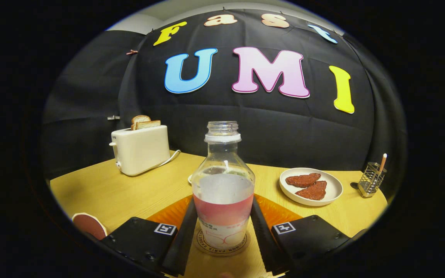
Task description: Take the bottle from table, then pour the juice into the cup, finally place the bottle on the coaster
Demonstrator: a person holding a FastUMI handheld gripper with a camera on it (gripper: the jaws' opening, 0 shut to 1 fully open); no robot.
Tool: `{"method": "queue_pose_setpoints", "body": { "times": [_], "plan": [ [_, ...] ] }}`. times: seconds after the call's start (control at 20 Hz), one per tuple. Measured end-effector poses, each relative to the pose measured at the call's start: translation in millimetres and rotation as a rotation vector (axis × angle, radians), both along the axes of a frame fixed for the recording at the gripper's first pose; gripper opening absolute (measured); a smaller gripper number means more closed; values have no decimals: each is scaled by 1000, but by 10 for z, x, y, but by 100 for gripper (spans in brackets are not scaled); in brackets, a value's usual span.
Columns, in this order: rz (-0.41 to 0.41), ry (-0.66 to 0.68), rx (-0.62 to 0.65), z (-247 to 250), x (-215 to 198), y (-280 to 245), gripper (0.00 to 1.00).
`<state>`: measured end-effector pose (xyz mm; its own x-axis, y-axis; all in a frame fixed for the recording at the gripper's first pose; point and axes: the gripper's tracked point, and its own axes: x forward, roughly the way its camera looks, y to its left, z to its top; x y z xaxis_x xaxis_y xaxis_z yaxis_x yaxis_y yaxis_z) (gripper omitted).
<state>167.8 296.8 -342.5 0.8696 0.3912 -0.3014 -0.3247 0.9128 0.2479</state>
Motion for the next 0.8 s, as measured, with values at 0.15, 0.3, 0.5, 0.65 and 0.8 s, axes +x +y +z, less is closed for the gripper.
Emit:
{"method": "queue_pose_setpoints", "body": {
  "times": [0.15,0.3,0.5,0.65,0.8],
  "plan": [
    [-8,4,-3,12,-26,-61,83],
    [-12,12,10,42,-75,-95,87],
    [-22,33,16,117,-228,-223,96],
    [-43,-16,-17,366,-364,-441,97],
    [-55,-45,-45,629,-547,-627,97]
  ]
}}
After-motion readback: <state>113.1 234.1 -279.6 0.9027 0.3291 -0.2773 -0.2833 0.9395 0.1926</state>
